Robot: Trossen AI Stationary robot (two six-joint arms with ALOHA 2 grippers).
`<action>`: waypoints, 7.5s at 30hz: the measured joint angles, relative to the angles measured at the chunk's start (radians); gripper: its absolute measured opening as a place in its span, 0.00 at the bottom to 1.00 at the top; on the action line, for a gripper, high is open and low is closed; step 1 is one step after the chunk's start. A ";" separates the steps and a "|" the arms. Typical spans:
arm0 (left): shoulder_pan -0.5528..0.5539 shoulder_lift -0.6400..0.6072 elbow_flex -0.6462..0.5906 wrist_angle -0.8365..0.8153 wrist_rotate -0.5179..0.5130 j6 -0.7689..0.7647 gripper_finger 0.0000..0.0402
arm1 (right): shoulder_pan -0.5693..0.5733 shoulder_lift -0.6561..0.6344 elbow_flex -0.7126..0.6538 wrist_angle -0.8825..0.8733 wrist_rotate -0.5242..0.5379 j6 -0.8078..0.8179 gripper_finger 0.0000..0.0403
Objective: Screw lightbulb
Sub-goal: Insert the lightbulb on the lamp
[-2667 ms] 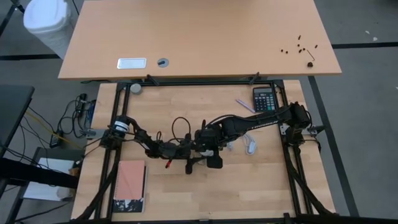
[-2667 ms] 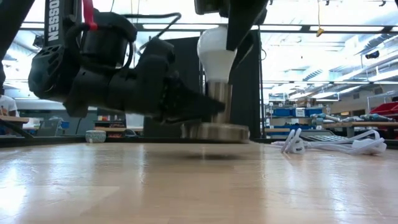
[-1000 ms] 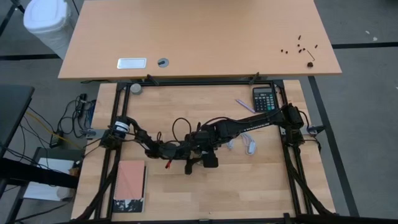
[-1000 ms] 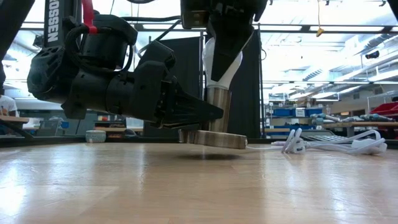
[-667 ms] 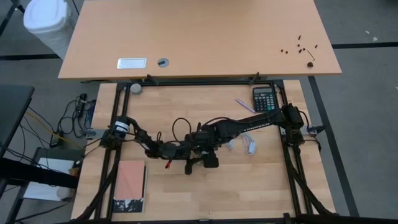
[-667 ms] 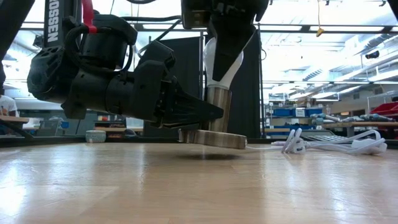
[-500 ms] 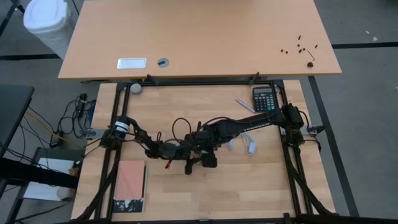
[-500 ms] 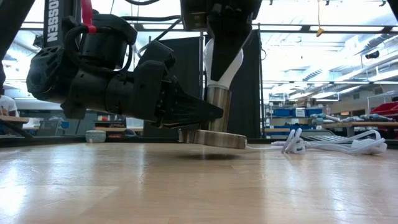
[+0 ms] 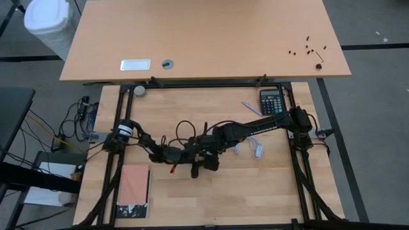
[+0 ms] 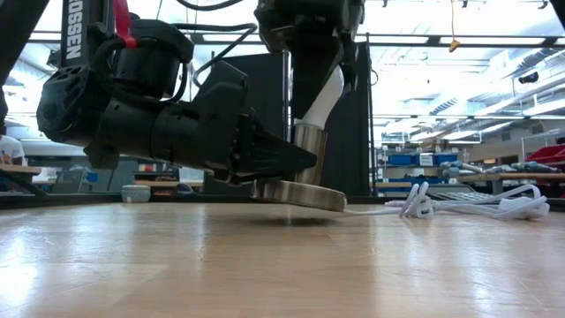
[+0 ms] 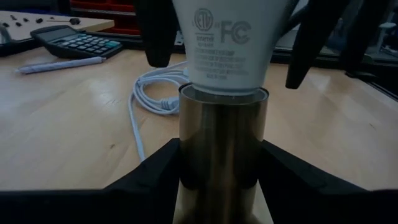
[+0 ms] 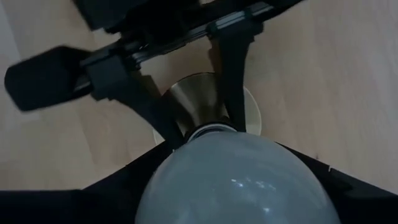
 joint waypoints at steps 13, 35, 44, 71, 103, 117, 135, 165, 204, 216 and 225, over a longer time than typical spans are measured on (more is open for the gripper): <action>-0.002 0.000 0.000 -0.001 -0.026 -0.058 0.48 | -0.002 0.000 0.000 -0.008 0.033 0.270 0.66; -0.002 -0.002 0.002 -0.028 -0.072 -0.019 0.48 | -0.068 0.002 0.000 -0.027 -0.073 0.865 0.66; -0.008 -0.002 0.002 -0.023 -0.074 -0.025 0.48 | -0.066 0.002 -0.001 -0.040 -0.105 1.056 0.66; -0.009 -0.001 0.000 -0.013 -0.071 -0.031 0.48 | -0.083 0.002 0.000 -0.018 -0.101 0.850 0.84; -0.009 -0.001 0.001 -0.049 -0.094 -0.023 0.48 | -0.107 -0.088 0.000 -0.078 -0.135 0.751 0.83; -0.009 -0.001 0.001 -0.073 -0.104 -0.022 0.48 | -0.174 -0.157 -0.001 -0.073 -0.162 0.576 0.83; -0.008 -0.001 0.001 -0.074 -0.105 -0.023 0.48 | -0.210 -0.229 0.000 0.067 -0.318 -0.019 0.83; -0.008 -0.001 0.000 -0.067 -0.108 0.029 0.48 | -0.027 -0.179 0.149 -0.163 0.081 -0.847 0.91; -0.008 -0.001 0.000 -0.066 -0.108 0.026 0.48 | -0.045 0.049 0.314 -0.297 -0.084 -0.815 0.99; -0.008 -0.001 0.000 -0.066 -0.108 0.019 0.48 | -0.059 0.048 0.208 -0.230 -0.078 -0.818 0.99; -0.008 -0.001 0.000 -0.066 -0.108 0.019 0.48 | -0.062 0.049 0.123 -0.132 -0.093 -0.827 0.99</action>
